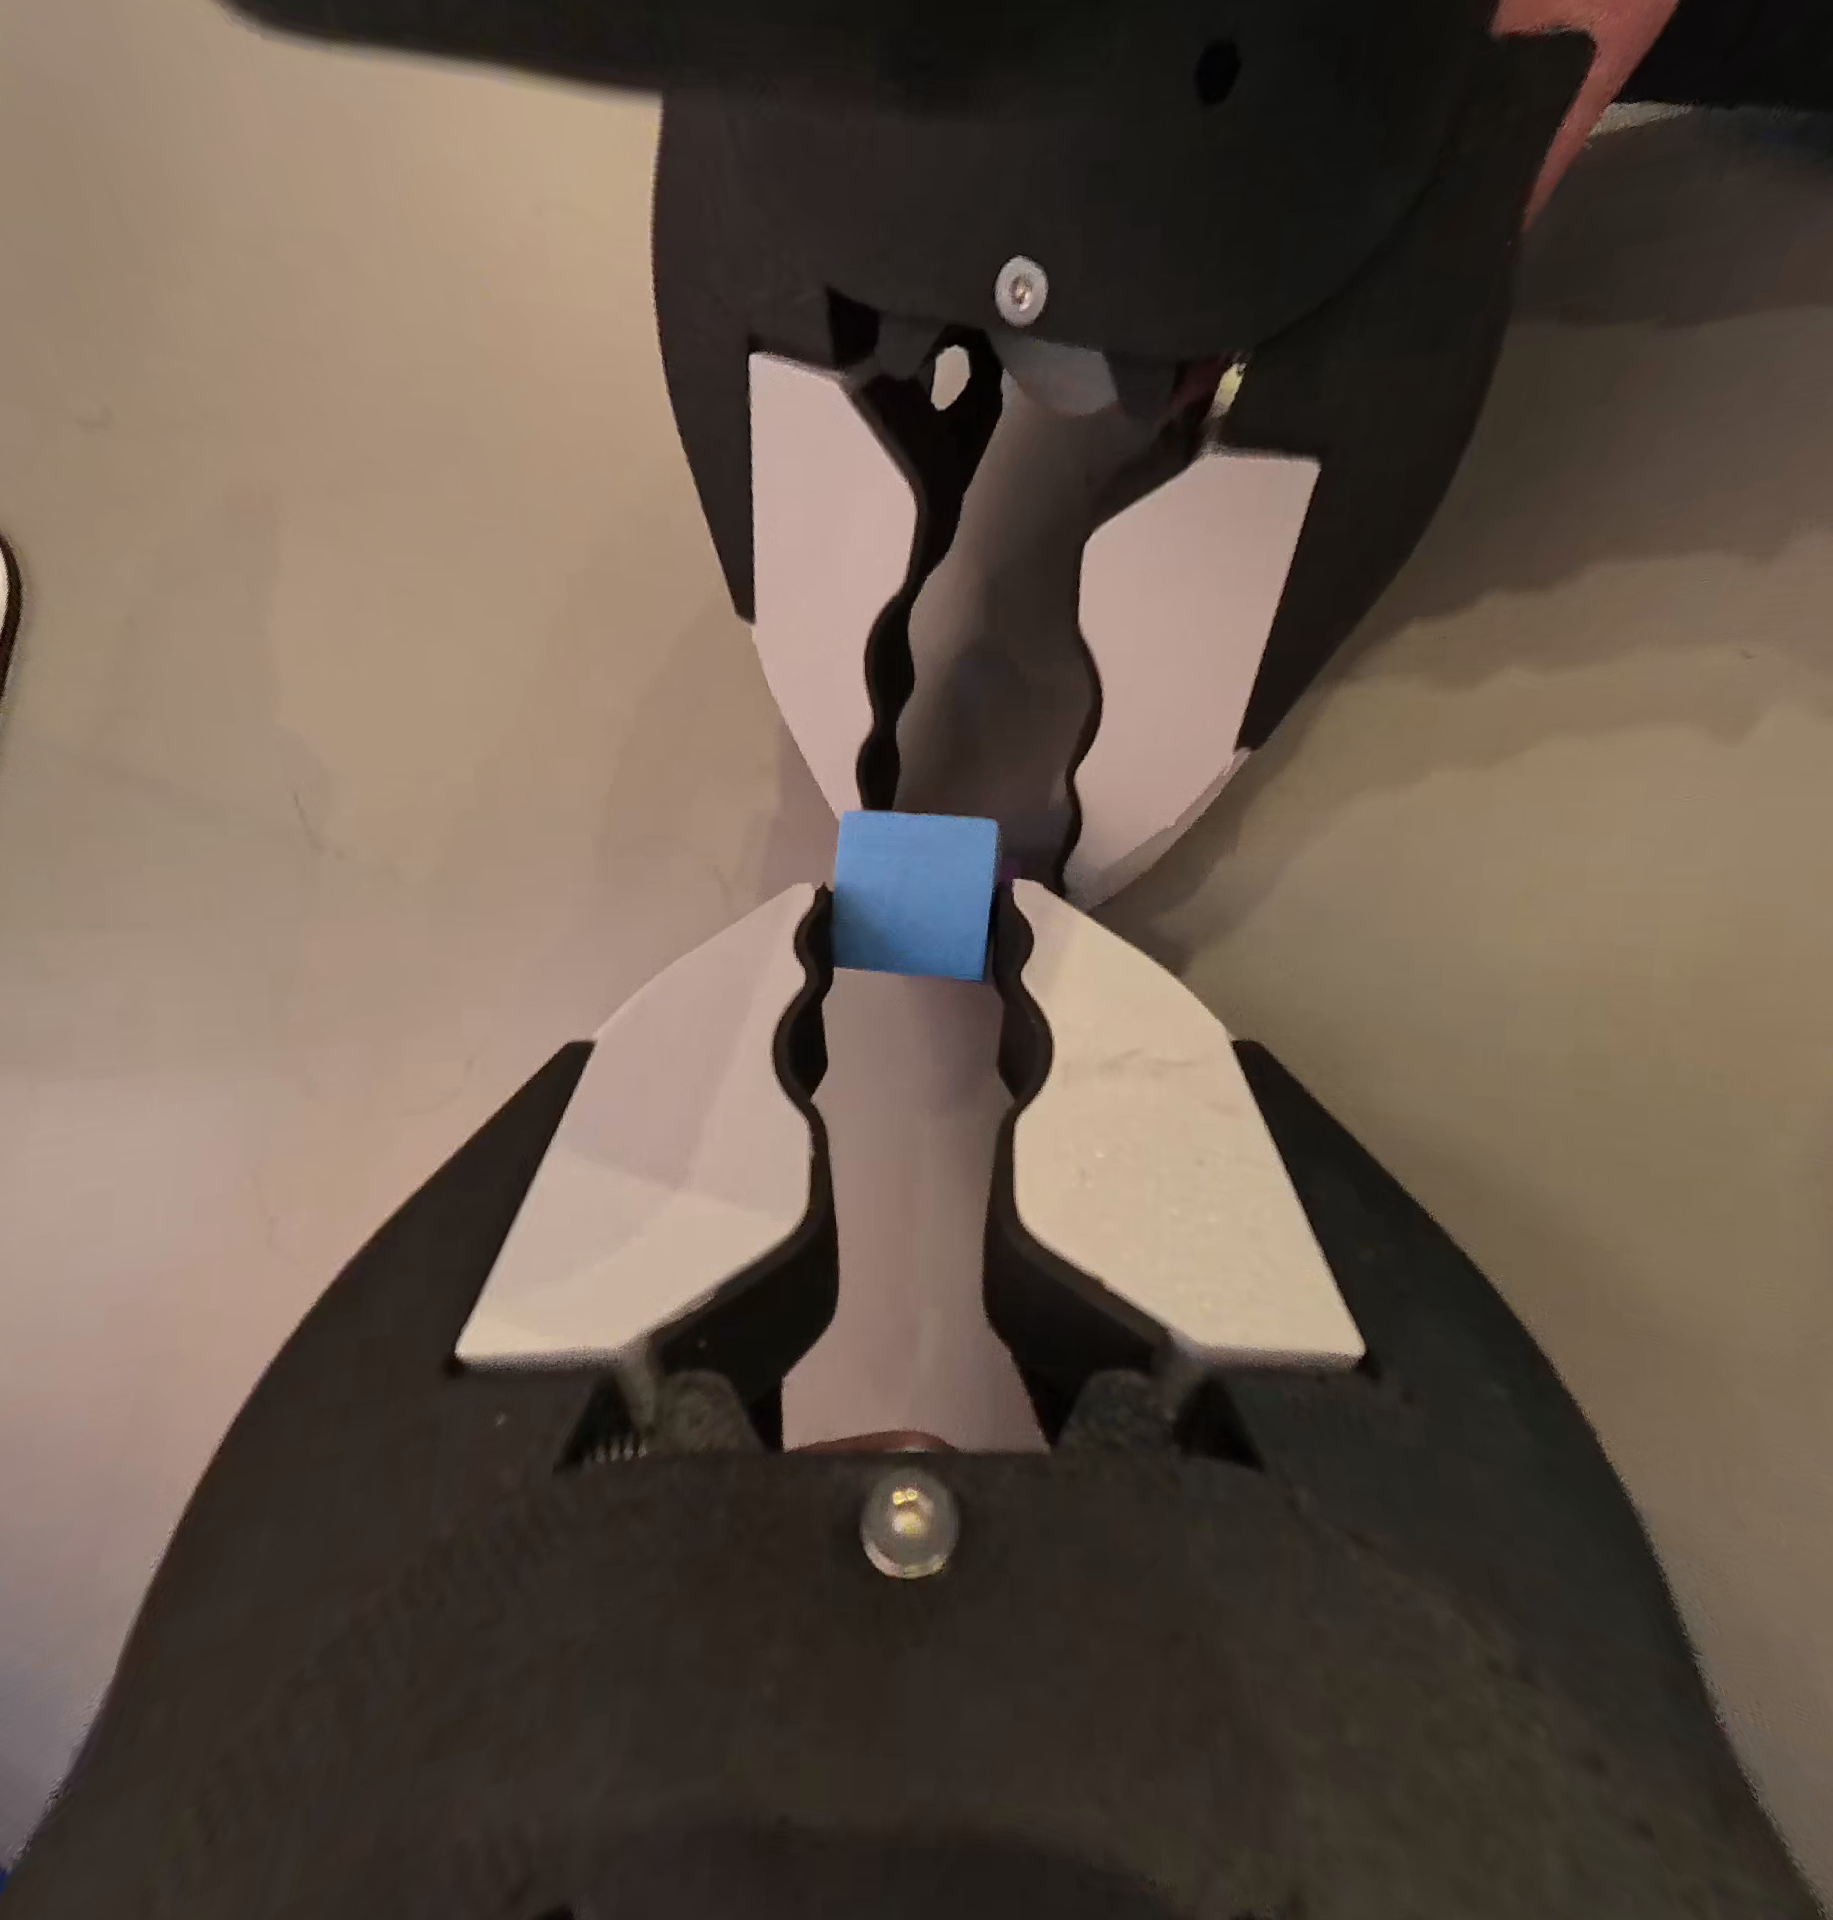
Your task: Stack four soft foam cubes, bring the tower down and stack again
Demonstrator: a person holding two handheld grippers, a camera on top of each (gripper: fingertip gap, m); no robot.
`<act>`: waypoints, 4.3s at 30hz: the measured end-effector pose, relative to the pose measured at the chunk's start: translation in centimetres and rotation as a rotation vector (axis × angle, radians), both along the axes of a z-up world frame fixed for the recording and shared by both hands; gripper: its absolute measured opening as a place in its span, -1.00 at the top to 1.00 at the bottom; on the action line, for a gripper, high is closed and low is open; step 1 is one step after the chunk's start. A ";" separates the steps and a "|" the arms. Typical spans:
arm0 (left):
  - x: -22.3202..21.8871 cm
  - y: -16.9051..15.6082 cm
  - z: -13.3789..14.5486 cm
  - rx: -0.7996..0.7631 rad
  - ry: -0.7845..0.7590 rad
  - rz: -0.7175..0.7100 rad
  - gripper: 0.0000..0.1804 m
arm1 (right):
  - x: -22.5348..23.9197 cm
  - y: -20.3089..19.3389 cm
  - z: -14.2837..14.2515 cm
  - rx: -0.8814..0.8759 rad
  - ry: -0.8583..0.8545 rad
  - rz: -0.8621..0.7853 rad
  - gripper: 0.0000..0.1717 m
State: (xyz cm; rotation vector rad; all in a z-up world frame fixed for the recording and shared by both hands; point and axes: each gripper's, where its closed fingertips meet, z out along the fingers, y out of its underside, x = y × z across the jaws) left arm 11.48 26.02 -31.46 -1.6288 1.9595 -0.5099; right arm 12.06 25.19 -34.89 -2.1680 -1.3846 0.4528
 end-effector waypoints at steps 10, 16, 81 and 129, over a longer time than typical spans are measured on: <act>0.0 -0.2 -0.5 0.006 0.025 -0.035 0.68 | -0.6 0.1 -0.2 0.004 0.007 0.017 0.56; 0.0 -0.3 -0.7 0.010 0.031 -0.057 0.68 | -0.7 0.2 -0.2 0.001 0.014 0.020 0.58; -0.4 -0.3 -0.7 -0.006 0.041 -0.146 0.68 | -1.2 0.3 -0.1 0.000 0.039 0.044 0.68; -10.4 7.5 -1.7 0.033 0.086 0.232 0.69 | 2.7 -1.5 3.8 0.073 0.082 -0.104 0.52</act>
